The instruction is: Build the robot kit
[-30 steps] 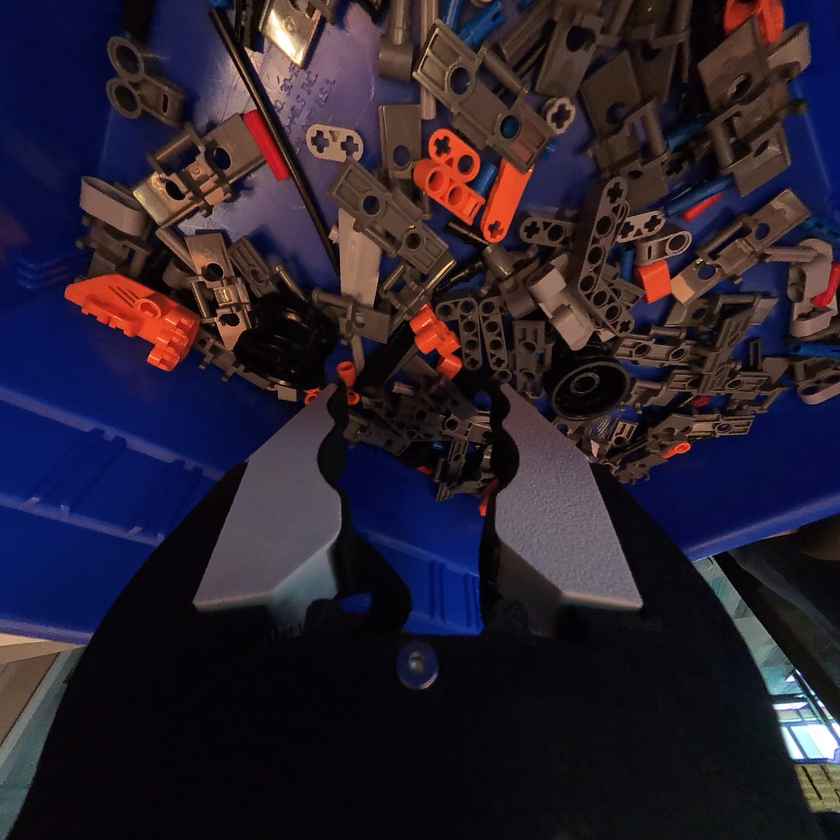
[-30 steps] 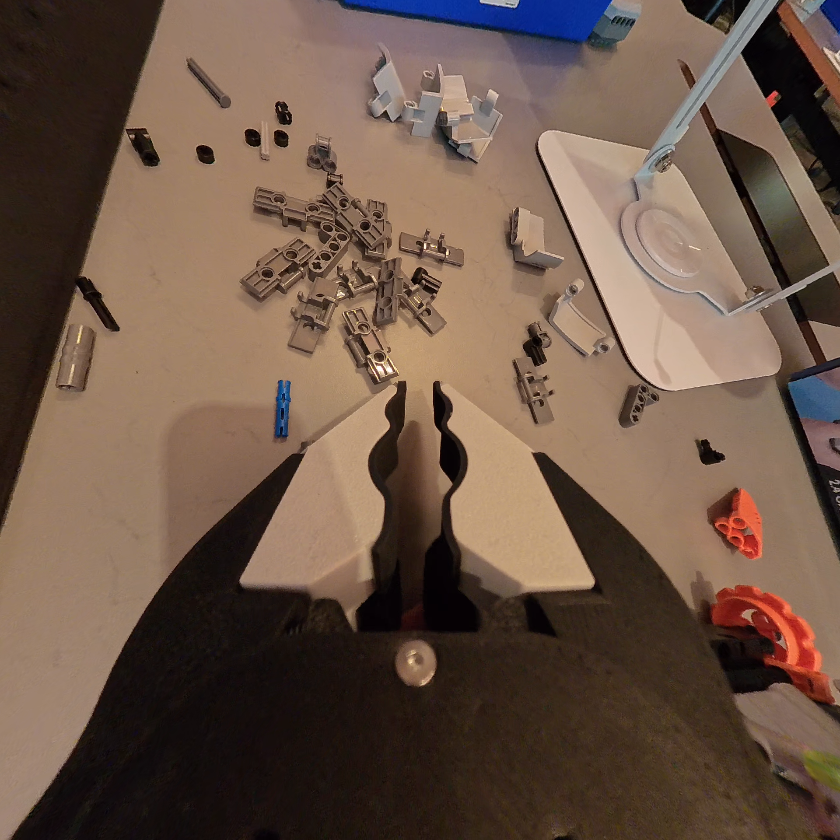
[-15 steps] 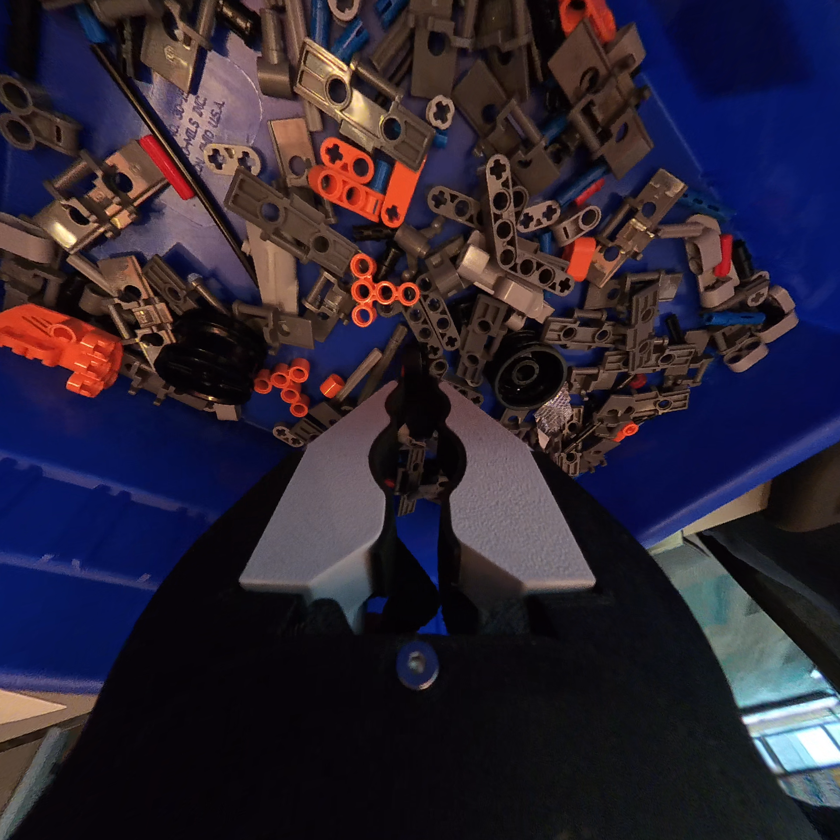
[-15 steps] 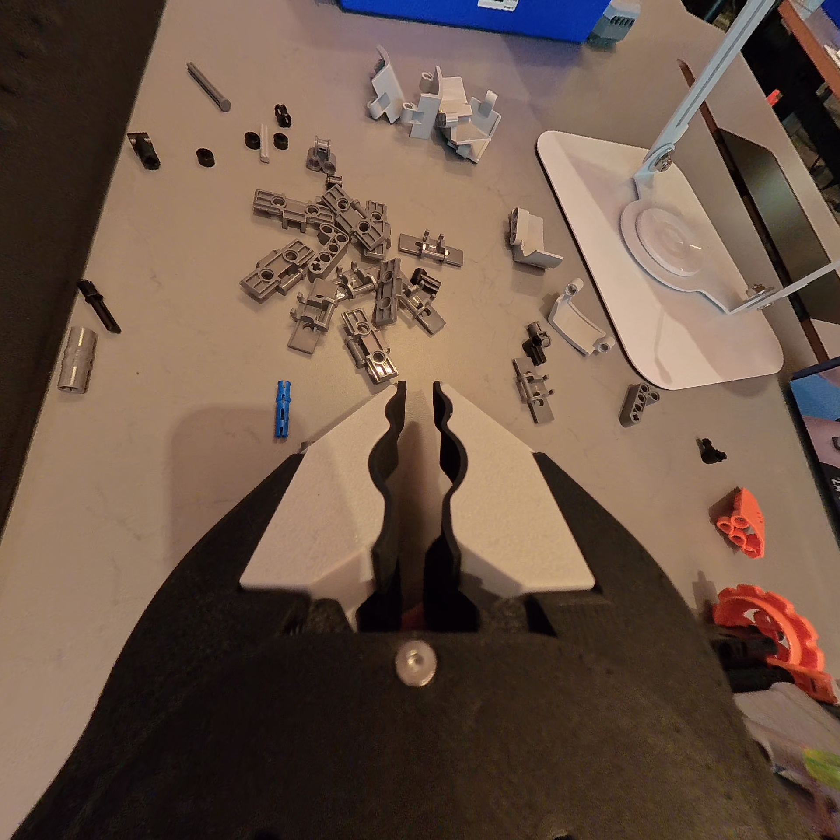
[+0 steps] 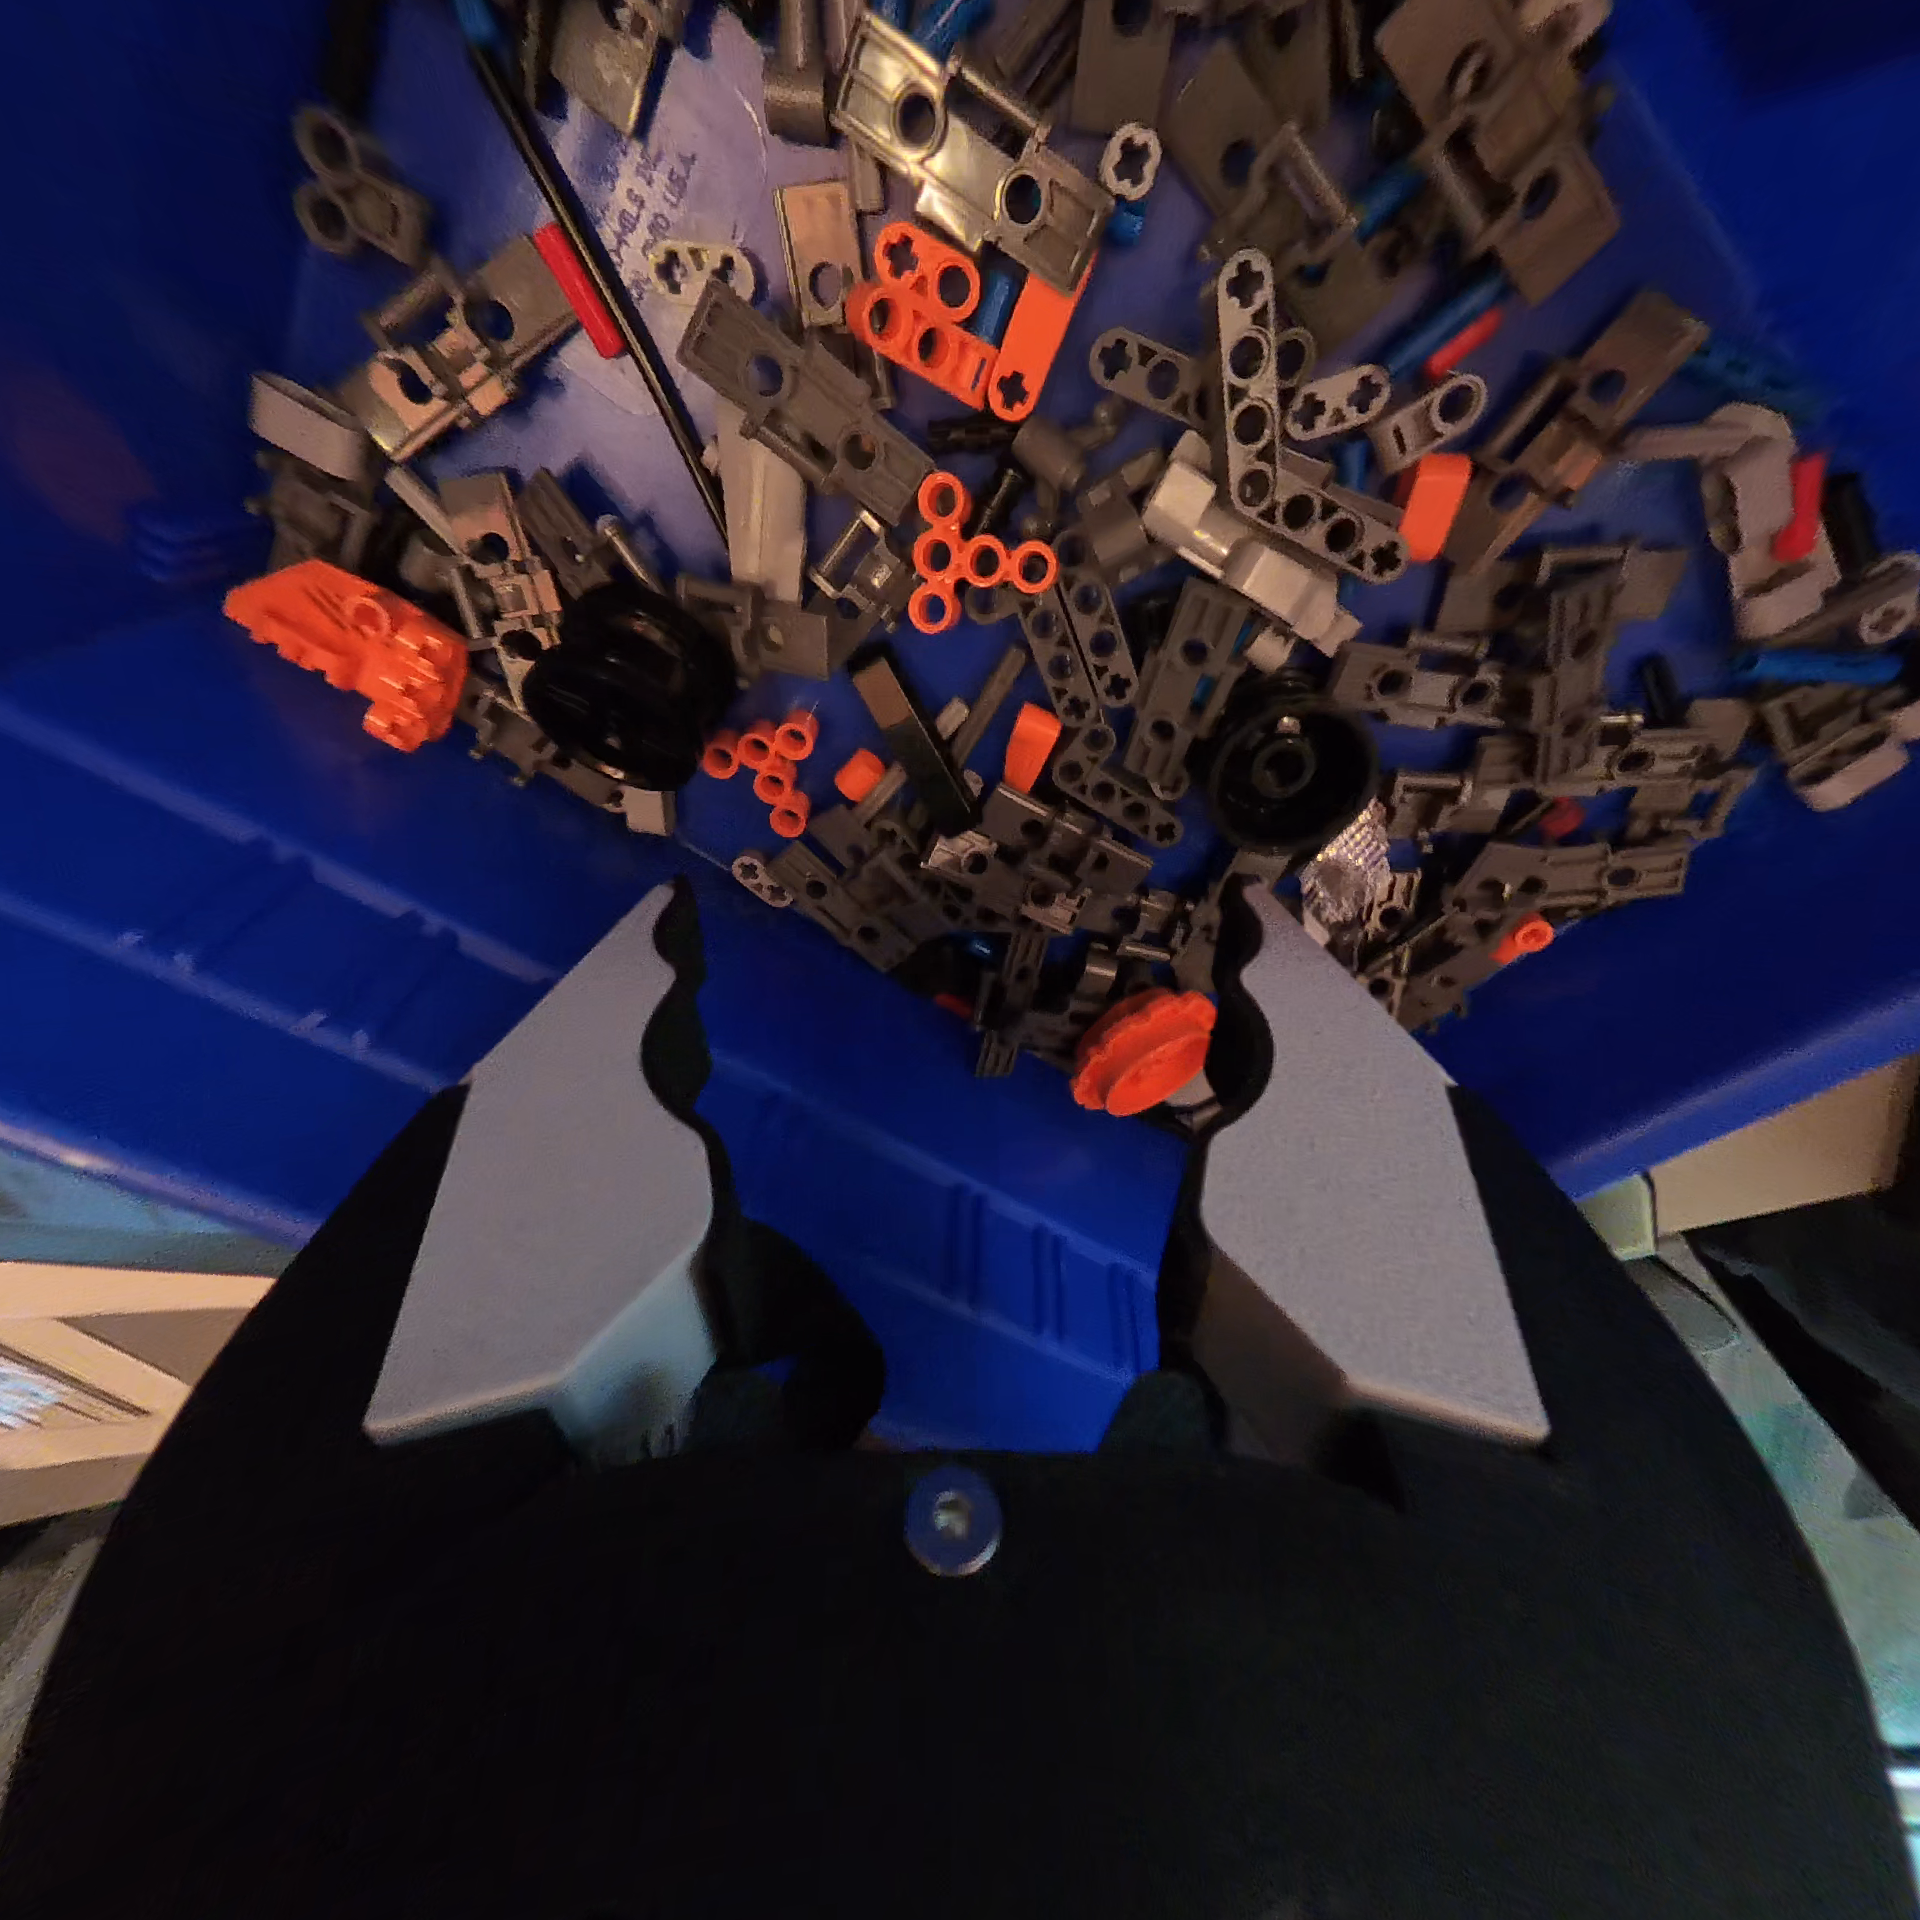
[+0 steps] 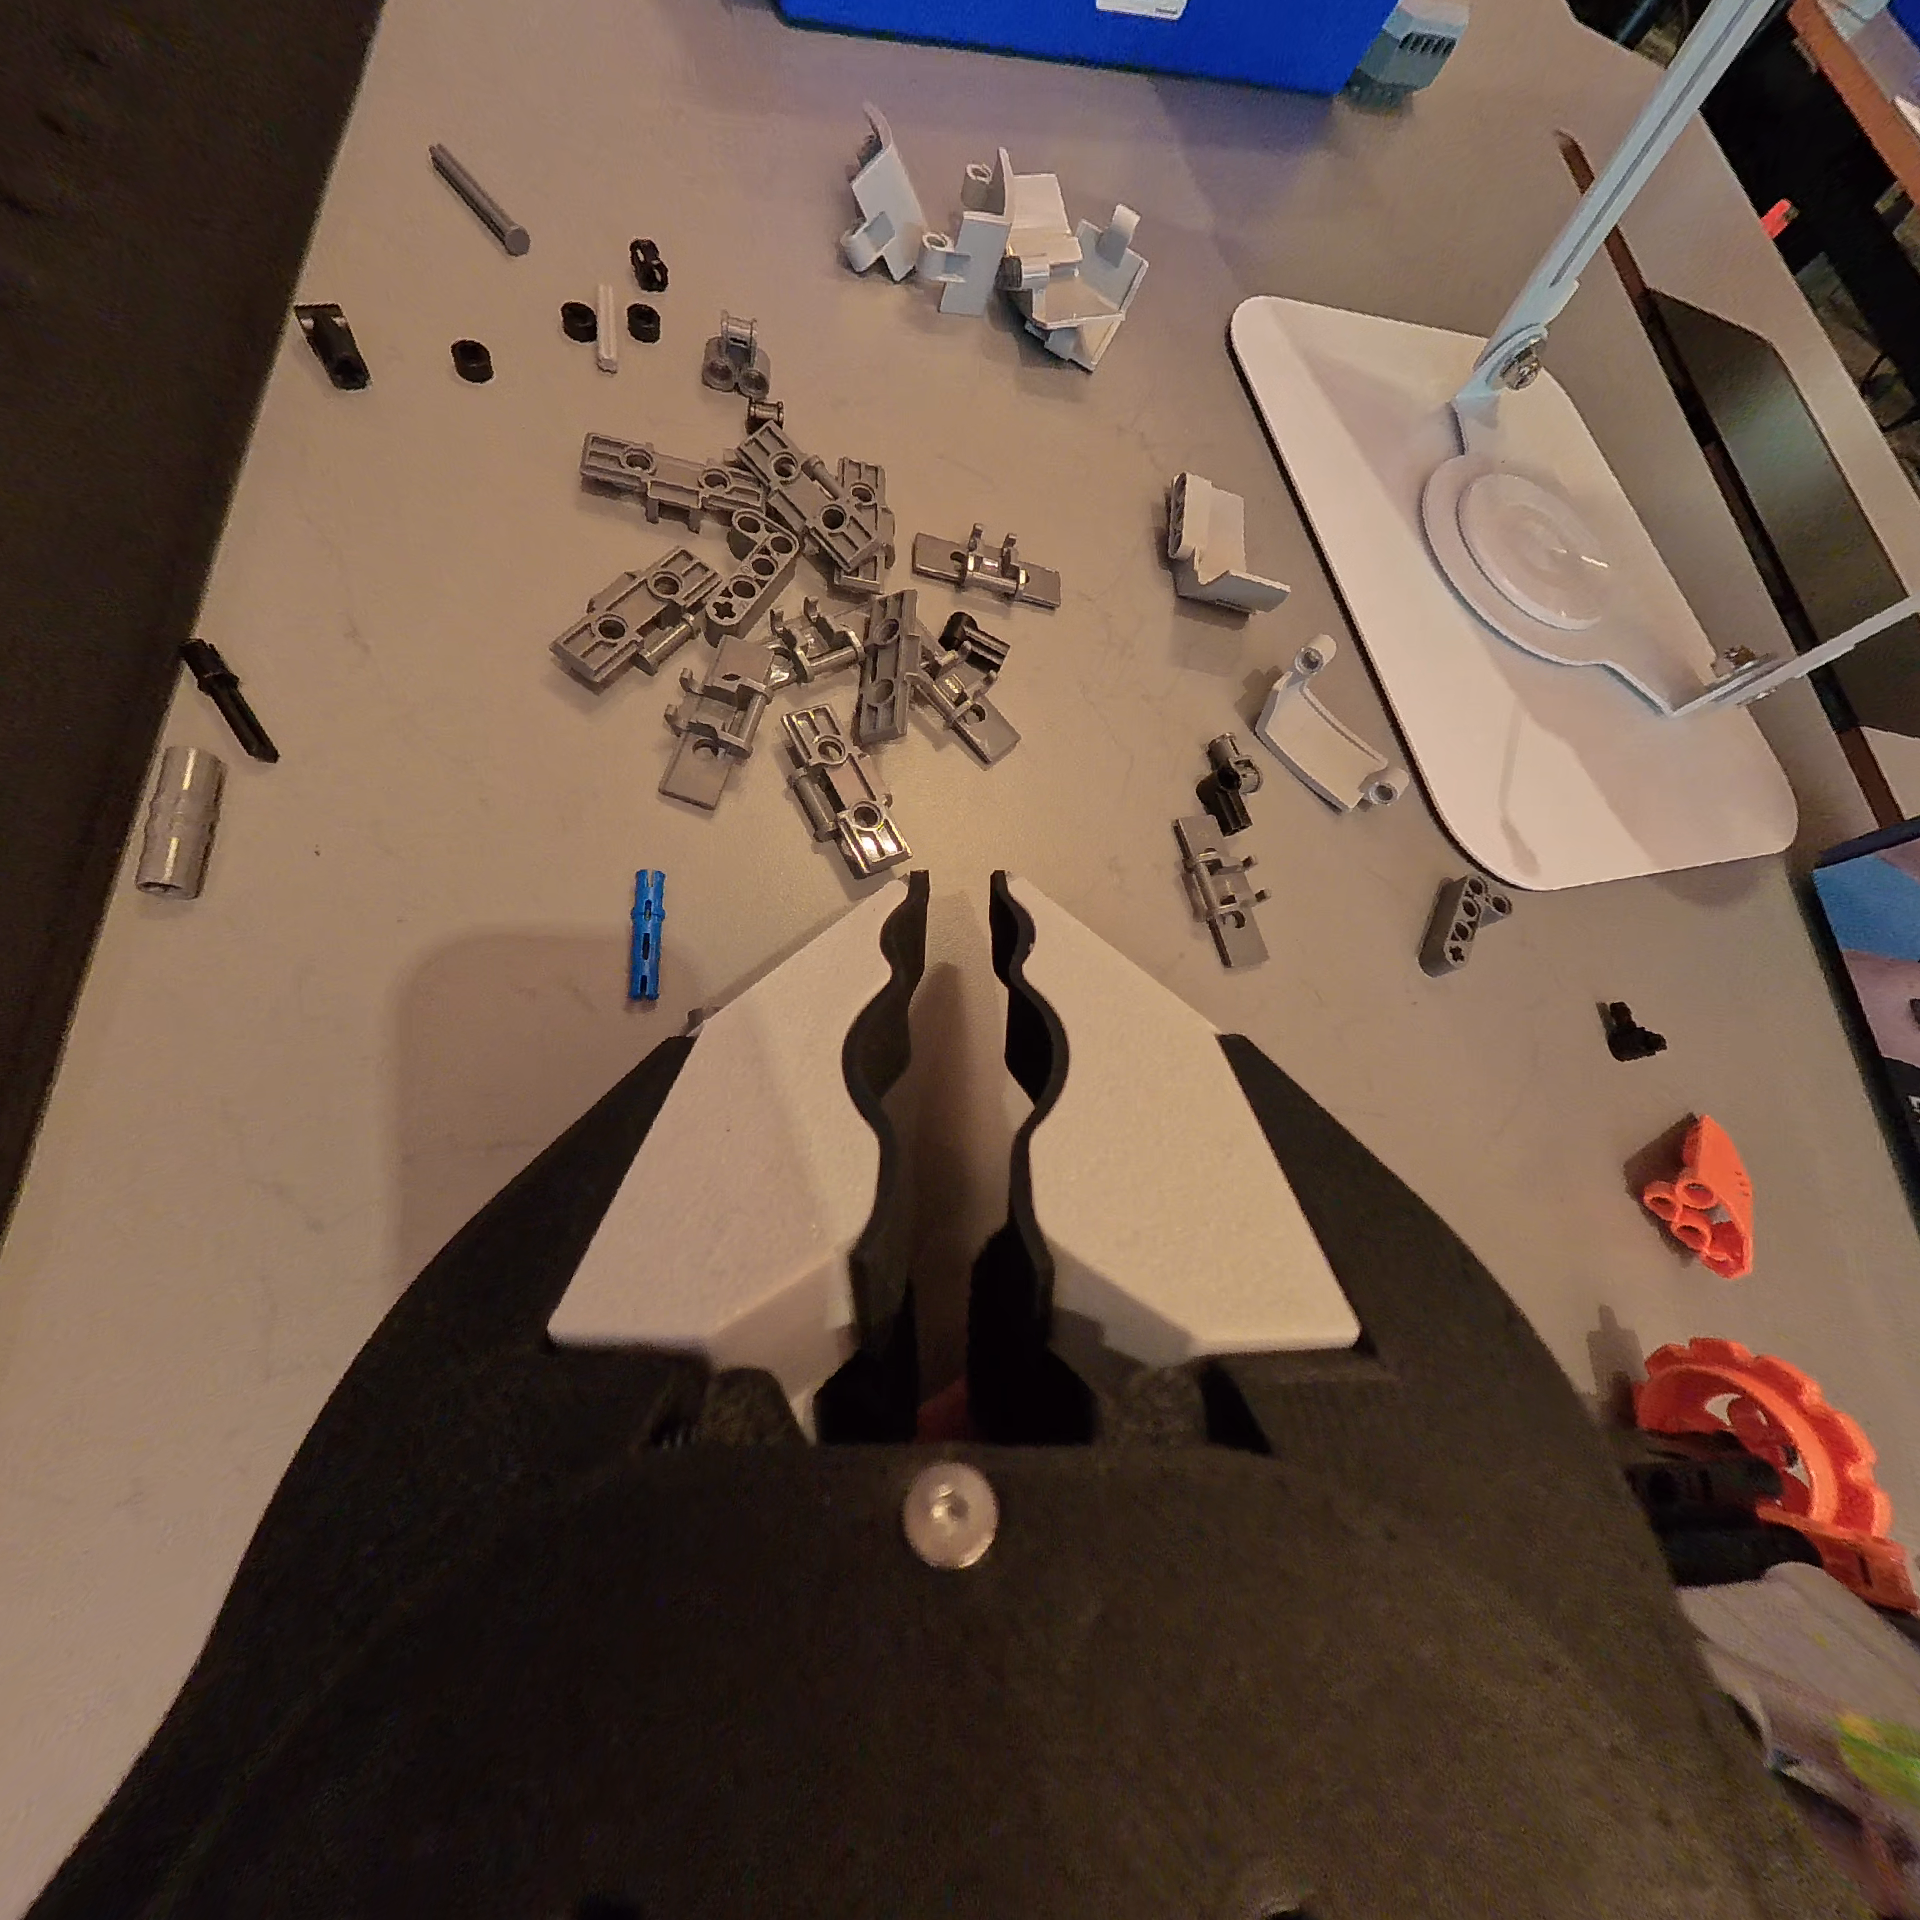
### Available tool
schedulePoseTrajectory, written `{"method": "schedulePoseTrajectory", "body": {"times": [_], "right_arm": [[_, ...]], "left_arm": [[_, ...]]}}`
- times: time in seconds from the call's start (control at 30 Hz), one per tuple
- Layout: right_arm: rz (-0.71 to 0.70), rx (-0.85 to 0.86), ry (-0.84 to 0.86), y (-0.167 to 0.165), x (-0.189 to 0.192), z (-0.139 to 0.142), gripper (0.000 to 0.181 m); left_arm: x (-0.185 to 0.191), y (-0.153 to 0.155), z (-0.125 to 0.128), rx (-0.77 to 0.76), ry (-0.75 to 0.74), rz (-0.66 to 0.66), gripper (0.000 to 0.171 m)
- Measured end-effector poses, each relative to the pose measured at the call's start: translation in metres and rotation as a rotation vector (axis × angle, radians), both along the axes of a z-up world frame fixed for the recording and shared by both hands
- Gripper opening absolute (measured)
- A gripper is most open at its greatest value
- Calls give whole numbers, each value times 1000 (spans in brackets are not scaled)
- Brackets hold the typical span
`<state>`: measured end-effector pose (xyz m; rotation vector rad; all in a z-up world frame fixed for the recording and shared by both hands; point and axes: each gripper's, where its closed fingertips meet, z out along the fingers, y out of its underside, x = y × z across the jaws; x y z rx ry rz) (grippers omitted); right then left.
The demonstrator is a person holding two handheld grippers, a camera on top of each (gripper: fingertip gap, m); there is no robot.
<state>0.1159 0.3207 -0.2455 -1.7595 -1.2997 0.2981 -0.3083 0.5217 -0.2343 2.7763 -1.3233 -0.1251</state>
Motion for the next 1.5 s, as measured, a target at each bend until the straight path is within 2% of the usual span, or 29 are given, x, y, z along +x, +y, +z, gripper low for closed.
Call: {"method": "schedulePoseTrajectory", "body": {"times": [0.17,0.2,0.27,0.33,0.43,0.47,0.73,0.77,0.8,0.97,1.23,1.33,1.37,1.43,1.5], "right_arm": [[3,3,-2,-1,0,0,9],[3,4,-2,-1,0,0,10],[3,5,4,-1,0,1,9],[3,2,6,-1,0,1,10],[5,2,6,-1,0,1,9],[5,2,6,-1,0,1,9],[2,2,8,-1,0,1,10],[2,2,8,-1,0,1,9],[2,2,8,-1,0,1,9],[2,1,9,-1,1,1,9],[3,1,9,-1,1,1,10],[3,1,7,-1,1,1,9],[3,2,7,-1,0,1,9],[4,3,5,-1,1,1,9],[3,3,7,-1,1,1,9]], "left_arm": [[-13,0,-23,-37,159,-15,82],[-9,-6,-27,-88,139,-11,77],[-9,-5,-28,-100,116,19,80],[-7,-5,-27,-93,95,25,68],[-5,-6,-26,-73,79,28,32],[-5,-6,-26,-66,70,35,25],[-4,-10,-25,-38,41,14,23],[-2,-9,-23,-31,31,12,21],[2,-8,-19,-20,6,10,12],[4,-13,-14,-16,11,-40,11],[30,-13,14,37,-124,-56,11],[46,-20,16,18,-168,-110,13],[45,-14,15,43,-147,-108,29],[43,-5,14,64,-147,-92,47],[37,9,13,108,-143,-57,44]]}}
